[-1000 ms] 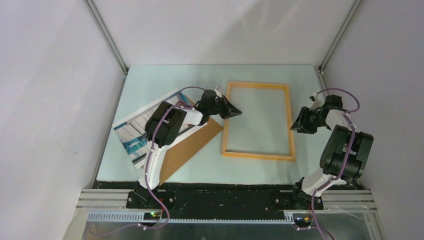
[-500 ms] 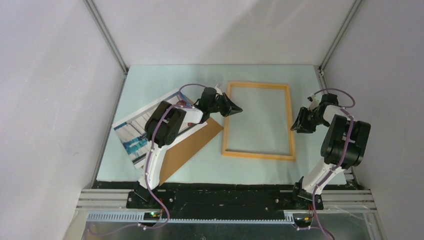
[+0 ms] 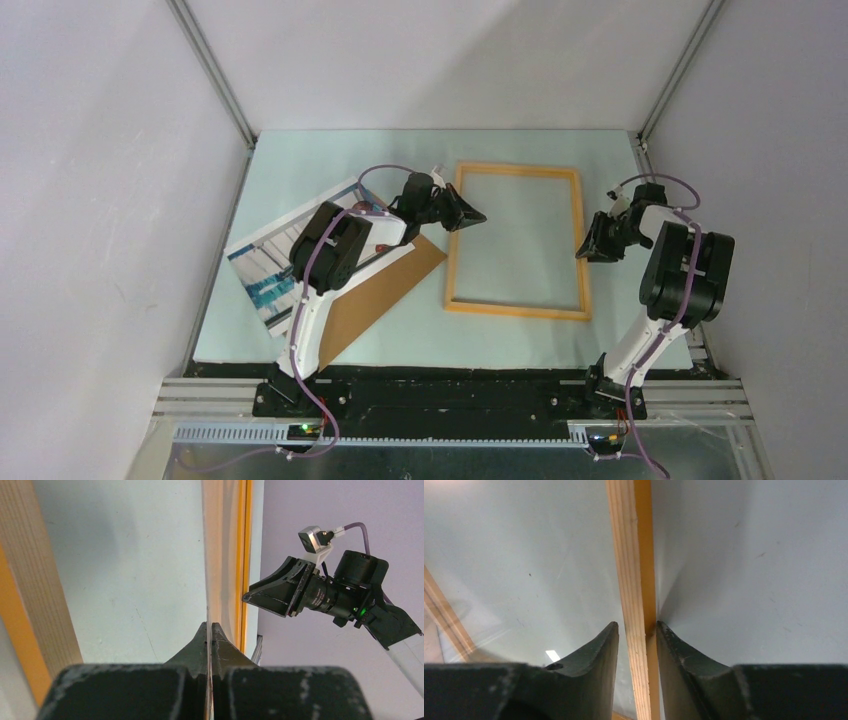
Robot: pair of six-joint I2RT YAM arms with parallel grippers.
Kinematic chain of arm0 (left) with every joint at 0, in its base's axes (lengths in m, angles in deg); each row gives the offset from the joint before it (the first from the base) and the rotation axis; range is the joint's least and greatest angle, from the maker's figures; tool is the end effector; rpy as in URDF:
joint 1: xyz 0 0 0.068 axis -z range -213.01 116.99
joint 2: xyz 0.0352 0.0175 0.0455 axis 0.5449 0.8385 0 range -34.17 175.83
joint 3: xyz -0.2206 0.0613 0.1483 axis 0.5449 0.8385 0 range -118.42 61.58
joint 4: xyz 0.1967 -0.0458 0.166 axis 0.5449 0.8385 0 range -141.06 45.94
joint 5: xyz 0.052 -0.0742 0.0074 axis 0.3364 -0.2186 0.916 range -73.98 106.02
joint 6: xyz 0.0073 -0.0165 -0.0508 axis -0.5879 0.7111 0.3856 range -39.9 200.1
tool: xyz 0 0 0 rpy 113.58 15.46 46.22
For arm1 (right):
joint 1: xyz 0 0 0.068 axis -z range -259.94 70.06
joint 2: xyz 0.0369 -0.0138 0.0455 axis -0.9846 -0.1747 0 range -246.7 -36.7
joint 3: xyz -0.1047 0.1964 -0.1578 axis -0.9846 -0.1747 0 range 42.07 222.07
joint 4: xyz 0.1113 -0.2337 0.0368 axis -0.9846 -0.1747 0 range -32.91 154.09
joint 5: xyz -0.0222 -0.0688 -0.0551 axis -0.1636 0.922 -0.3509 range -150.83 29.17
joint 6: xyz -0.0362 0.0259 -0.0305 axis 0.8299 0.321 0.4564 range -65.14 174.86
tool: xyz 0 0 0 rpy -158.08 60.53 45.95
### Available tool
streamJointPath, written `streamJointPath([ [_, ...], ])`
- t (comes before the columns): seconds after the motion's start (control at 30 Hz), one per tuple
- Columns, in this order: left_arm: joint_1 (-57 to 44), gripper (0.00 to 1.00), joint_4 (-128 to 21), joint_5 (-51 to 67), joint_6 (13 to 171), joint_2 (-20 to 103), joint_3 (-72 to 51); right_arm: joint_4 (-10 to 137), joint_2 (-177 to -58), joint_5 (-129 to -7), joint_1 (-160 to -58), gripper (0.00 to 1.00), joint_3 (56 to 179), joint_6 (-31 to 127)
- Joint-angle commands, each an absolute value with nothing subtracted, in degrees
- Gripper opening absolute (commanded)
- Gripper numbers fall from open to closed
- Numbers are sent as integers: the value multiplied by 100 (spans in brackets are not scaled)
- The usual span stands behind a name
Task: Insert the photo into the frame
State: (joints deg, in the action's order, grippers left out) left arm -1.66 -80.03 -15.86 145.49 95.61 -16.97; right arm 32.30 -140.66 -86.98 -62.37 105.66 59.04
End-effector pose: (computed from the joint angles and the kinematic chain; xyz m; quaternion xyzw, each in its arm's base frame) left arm 0.4048 -0.2688 0.1234 -0.0873 0.8082 -0.5520 0.1855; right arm 0.3305 -0.0881 0.1558 0.0773 0.9598 0.1910 0.1905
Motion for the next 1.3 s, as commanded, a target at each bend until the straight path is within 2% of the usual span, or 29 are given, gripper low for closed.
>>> streamJointPath([
  [0.0, -173, 0, -8229, -1679, 14446, 9479, -1939, 3332, -14188, -8714, -6283, 35, 10781, 5818],
  [0.2, -164, 0, -8252, -1691, 14472, 9448, -1942, 3344, -14236, -8718, -6304, 22, 10837, 5810],
  [0.47, -166, 0, -8389, -1833, 14706, 9410, -1956, 3313, -14282, -8701, -6306, 13, 10895, 5815],
  [0.63, -178, 0, -8609, -1945, 15106, 9342, -1992, 3279, -14280, -8724, -6278, 11, 10898, 5838],
  [0.77, -175, 0, -8711, -2014, 15321, 9268, -2032, 3248, -14293, -8812, -6251, 14, 10896, 5846],
  [1.27, -173, 0, -8762, -2058, 15284, 9161, -1989, 3195, -14427, -9027, -6122, 44, 11291, 5667],
])
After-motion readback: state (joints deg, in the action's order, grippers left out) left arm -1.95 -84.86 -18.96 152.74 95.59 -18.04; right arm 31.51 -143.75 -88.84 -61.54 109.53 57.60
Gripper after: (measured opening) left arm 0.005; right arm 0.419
